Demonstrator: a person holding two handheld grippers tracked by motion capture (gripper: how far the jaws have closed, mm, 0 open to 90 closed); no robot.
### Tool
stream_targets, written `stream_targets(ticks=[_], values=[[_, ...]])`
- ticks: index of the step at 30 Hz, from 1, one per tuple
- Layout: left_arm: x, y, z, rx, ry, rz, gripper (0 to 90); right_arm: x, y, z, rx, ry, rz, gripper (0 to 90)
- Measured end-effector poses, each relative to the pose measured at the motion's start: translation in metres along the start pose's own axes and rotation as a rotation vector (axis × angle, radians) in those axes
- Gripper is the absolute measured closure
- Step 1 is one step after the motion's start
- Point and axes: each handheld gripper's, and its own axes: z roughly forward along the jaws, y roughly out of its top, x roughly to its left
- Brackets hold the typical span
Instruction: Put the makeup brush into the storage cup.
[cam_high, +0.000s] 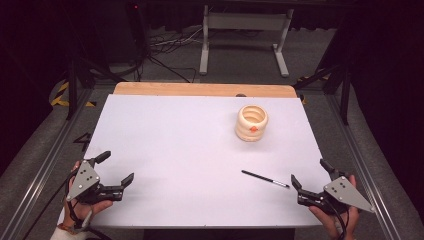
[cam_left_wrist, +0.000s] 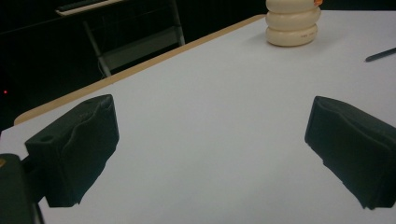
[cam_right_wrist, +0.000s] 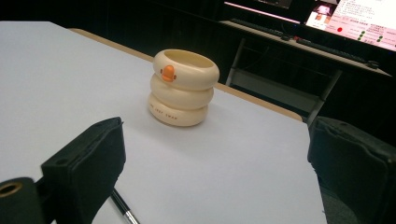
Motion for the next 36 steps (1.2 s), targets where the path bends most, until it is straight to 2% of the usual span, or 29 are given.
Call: stream_targets(ticks=[3, 8, 10, 12, 15, 22, 24, 25, 26, 27, 31, 33, 34, 36], values=[[0.0, -0.001, 0.001, 0.012, -0.009, 0.001, 4.0, 0.001, -0.001, 0.0, -0.001, 0.029, -0.001, 9.3], [-0.002, -0.002, 0.003, 0.03, -0.017, 0.007, 4.0, 0.003, 0.001, 0.001, -0.008, 0.032, -0.009, 7.8], [-0.003, -0.002, 0.004, 0.032, -0.026, 0.007, 4.1, 0.001, 0.001, 0.002, 0.001, 0.032, -0.019, 7.4], [-0.003, -0.003, 0.004, 0.038, -0.026, 0.008, 4.1, -0.001, 0.001, 0.003, 0.007, 0.046, -0.007, 7.1], [-0.003, -0.003, 0.005, 0.041, -0.027, 0.007, 4.1, -0.001, 0.001, 0.003, 0.02, 0.044, -0.024, 6.7], [-0.005, -0.002, 0.006, 0.046, -0.042, 0.016, 4.1, -0.002, 0.007, 0.008, 0.049, 0.08, -0.044, 3.8], [-0.005, -0.002, 0.007, 0.053, -0.041, 0.012, 4.2, -0.003, 0.01, 0.012, 0.075, 0.11, -0.054, 2.7], [-0.005, -0.002, 0.008, 0.056, -0.046, 0.014, 4.2, -0.003, 0.01, 0.012, 0.075, 0.11, -0.054, 2.7], [-0.005, -0.003, 0.008, 0.06, -0.044, 0.014, 4.3, -0.004, 0.014, 0.014, 0.1, 0.159, -0.053, 2.3], [-0.005, -0.003, 0.008, 0.06, -0.044, 0.014, 4.3, -0.004, 0.016, 0.016, 0.113, 0.172, -0.057, 2.3], [-0.006, -0.003, 0.009, 0.063, -0.05, 0.012, 4.4, -0.005, 0.022, 0.02, 0.156, 0.204, -0.076, 2.6], [-0.007, -0.003, 0.01, 0.066, -0.052, 0.011, 4.5, -0.005, 0.025, 0.025, 0.19, 0.209, -0.098, 3.8], [-0.007, -0.003, 0.01, 0.066, -0.052, 0.011, 4.5, -0.005, 0.025, 0.025, 0.19, 0.209, -0.098, 3.8], [-0.007, -0.003, 0.011, 0.072, -0.054, 0.016, 4.6, -0.005, 0.028, 0.03, 0.235, 0.236, -0.114, 6.2]])
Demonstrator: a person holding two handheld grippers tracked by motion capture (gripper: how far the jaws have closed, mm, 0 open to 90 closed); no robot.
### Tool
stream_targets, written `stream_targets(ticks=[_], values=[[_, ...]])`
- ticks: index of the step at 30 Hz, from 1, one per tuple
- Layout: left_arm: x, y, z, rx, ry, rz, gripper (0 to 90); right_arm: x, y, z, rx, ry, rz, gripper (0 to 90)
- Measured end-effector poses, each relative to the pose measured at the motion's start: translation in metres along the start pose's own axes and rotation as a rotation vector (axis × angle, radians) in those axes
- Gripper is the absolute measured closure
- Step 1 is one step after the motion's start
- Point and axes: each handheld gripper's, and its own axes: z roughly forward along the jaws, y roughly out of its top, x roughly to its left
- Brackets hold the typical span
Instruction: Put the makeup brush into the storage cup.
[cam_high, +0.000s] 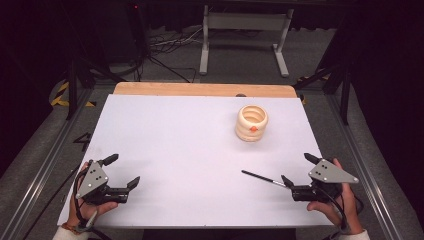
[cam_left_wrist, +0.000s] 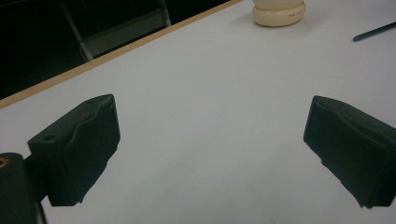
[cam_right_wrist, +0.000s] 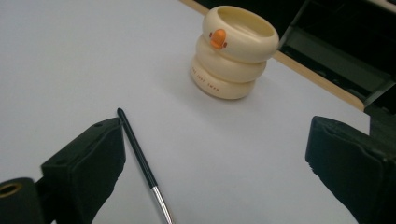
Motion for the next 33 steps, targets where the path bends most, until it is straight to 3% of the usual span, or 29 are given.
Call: stream_targets(ticks=[1, 6, 8, 9, 11, 15, 16, 17, 19, 23, 25, 33], values=[[0.0, 0.0, 0.0, 0.002, -0.001, -0.001, 4.6, -0.001, 0.004, 0.004, 0.031, 0.036, -0.011, 7.8], [-0.001, 0.0, 0.002, 0.009, -0.007, 0.002, 4.7, -0.002, 0.009, 0.014, 0.119, 0.087, -0.05, 13.2], [-0.001, -0.001, 0.003, 0.014, -0.012, 0.001, 4.8, -0.002, 0.011, 0.022, 0.179, 0.117, -0.067, 15.6], [-0.001, -0.001, 0.003, 0.016, -0.014, 0.001, 5.0, -0.002, 0.012, 0.028, 0.242, 0.139, -0.1, 19.4], [-0.002, -0.001, 0.004, 0.018, -0.013, 0.004, 5.1, -0.002, 0.013, 0.031, 0.265, 0.151, -0.107, 20.9], [-0.003, -0.001, 0.005, 0.027, -0.016, 0.01, 5.2, 0.0, 0.018, 0.048, 0.431, 0.227, -0.171, 27.6], [-0.003, -0.001, 0.005, 0.027, -0.016, 0.01, 5.2, 0.0, 0.018, 0.048, 0.431, 0.227, -0.171, 27.6], [-0.003, -0.001, 0.005, 0.027, -0.014, 0.014, 5.2, 0.002, 0.019, 0.057, 0.504, 0.251, -0.213, 30.7], [-0.003, -0.001, 0.006, 0.029, -0.017, 0.014, 5.2, 0.001, 0.02, 0.06, 0.521, 0.277, -0.221, 33.2], [-0.003, -0.001, 0.006, 0.034, -0.027, 0.012, 5.3, 0.001, 0.022, 0.074, 0.604, 0.326, -0.248, 39.0], [-0.003, -0.001, 0.007, 0.035, -0.031, 0.009, 5.2, 0.0, 0.024, 0.078, 0.631, 0.356, -0.239, 41.7], [-0.005, -0.001, 0.008, 0.05, -0.045, 0.017, 5.3, 0.0, 0.023, 0.097, 0.768, 0.423, -0.262, 52.4]])
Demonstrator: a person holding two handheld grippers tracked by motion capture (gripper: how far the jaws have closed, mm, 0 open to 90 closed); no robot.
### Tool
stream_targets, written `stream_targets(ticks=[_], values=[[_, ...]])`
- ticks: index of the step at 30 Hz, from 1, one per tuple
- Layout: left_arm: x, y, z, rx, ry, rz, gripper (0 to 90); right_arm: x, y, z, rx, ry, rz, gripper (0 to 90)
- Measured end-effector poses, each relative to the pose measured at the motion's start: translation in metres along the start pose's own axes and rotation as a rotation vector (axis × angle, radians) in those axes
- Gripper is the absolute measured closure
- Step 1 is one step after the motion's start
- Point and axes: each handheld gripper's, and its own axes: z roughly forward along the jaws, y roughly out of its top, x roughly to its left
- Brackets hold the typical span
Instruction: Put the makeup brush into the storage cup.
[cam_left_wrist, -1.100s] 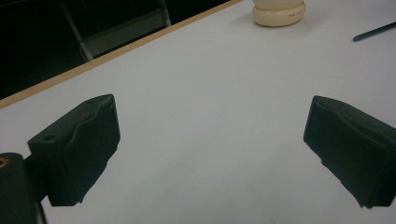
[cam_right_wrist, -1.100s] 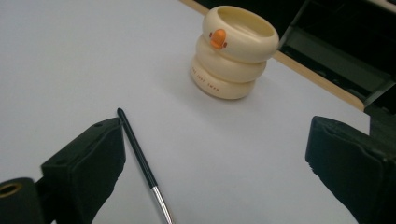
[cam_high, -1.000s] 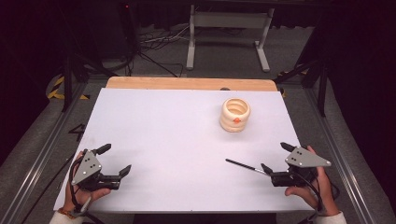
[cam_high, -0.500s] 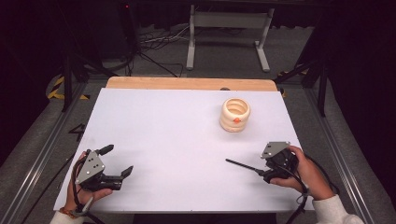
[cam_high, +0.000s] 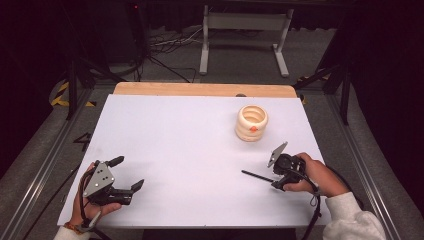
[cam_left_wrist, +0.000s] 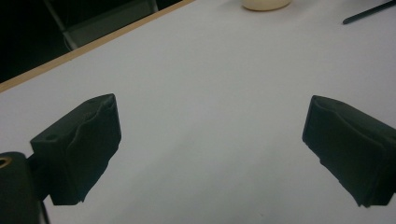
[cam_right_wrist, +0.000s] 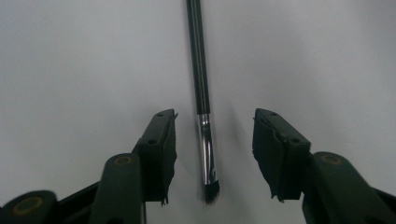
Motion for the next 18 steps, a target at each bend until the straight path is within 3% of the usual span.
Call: stream_targets(ticks=[2, 6, 13, 18], values=[[0.0, 0.0, 0.0, 0.001, -0.001, 0.0, 5.4, 0.0, 0.001, 0.001, 0.01, 0.008, -0.001, 54.4], [-0.001, 0.0, 0.001, 0.001, -0.001, 0.009, 5.6, -0.004, 0.007, 0.008, 0.074, 0.033, -0.027, 69.7], [-0.001, -0.001, 0.001, 0.008, -0.002, 0.015, 6.2, -0.006, 0.011, 0.01, 0.094, 0.045, -0.044, 70.9], [-0.002, -0.001, 0.002, 0.015, -0.005, 0.02, 6.3, -0.01, 0.012, 0.011, 0.105, 0.076, -0.026, 76.1]])
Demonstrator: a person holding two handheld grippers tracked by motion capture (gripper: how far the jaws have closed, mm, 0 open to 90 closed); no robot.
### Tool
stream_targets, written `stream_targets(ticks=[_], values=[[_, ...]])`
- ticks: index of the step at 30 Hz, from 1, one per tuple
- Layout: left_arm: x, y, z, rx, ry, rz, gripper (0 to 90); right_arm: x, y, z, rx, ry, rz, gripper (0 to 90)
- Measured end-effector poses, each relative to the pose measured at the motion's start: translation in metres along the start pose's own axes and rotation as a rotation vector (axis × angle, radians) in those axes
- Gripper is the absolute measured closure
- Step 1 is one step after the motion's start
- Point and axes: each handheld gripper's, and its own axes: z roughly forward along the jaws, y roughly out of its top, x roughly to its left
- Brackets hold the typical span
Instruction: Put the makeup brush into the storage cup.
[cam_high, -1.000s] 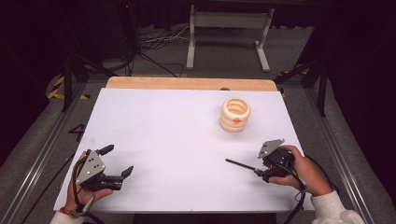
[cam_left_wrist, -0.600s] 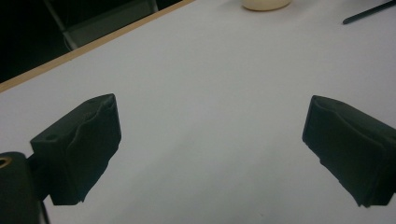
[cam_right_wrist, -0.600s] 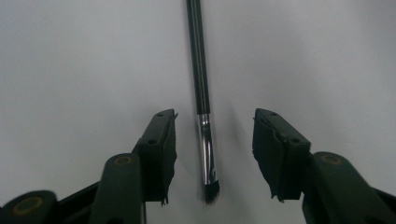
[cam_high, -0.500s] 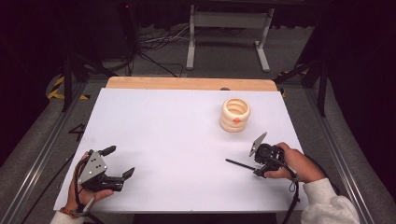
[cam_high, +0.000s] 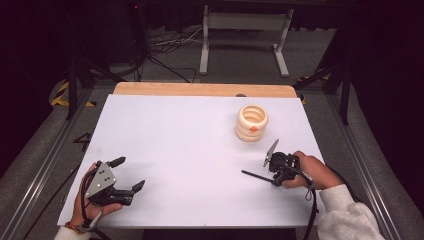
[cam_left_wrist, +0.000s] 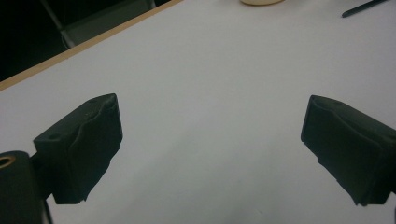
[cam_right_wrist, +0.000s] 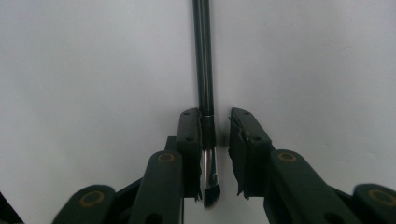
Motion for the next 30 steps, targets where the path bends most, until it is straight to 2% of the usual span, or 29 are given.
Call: stream_targets(ticks=[6, 11, 21, 30], values=[[-0.001, -0.001, 0.002, 0.015, -0.001, 0.002, 6.6, 0.001, 0.005, 0.001, 0.034, 0.001, -0.013, 84.2], [-0.002, -0.001, 0.002, 0.022, 0.0, 0.009, 6.9, 0.001, 0.007, 0.001, 0.052, 0.002, -0.014, 84.5], [-0.004, 0.0, 0.005, 0.032, 0.009, 0.025, 7.4, 0.002, 0.005, -0.002, 0.019, 0.0, -0.026, 84.6], [-0.009, 0.003, 0.008, 0.046, 0.03, 0.081, 7.2, 0.004, 0.007, -0.014, -0.016, -0.001, -0.04, 84.6]])
